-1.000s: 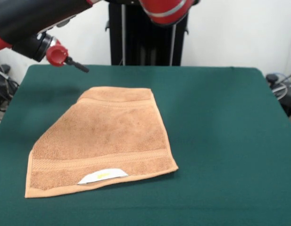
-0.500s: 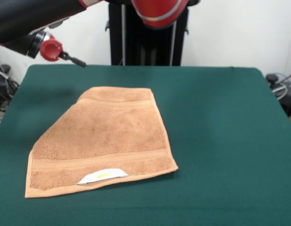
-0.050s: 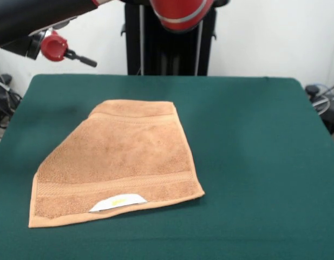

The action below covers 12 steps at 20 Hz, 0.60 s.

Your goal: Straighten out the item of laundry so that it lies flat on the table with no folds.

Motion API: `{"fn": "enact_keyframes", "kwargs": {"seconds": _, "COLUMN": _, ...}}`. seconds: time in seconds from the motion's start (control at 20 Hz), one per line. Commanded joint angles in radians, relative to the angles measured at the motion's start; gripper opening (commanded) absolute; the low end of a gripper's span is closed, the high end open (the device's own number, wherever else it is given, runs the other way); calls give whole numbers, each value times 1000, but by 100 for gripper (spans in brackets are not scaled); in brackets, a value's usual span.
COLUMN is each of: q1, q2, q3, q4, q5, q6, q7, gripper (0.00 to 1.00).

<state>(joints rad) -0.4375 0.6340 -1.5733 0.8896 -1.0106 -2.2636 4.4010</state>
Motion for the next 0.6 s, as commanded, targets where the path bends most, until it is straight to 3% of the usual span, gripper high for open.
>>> {"fn": "enact_keyframes", "kwargs": {"seconds": 0.05, "q1": 46, "q2": -80, "q3": 125, "q4": -185, "q5": 61, "q6": 157, "q7": 227, "gripper": 0}}
{"fn": "enact_keyframes", "kwargs": {"seconds": 0.35, "q1": 120, "q2": -105, "q3": 255, "q4": -58, "q5": 48, "q6": 172, "q7": -41, "gripper": 0}}
{"fn": "enact_keyframes", "kwargs": {"seconds": 0.6, "q1": 145, "q2": -115, "q3": 332, "q4": 0, "q5": 7, "q6": 161, "q7": -99, "gripper": 0}}
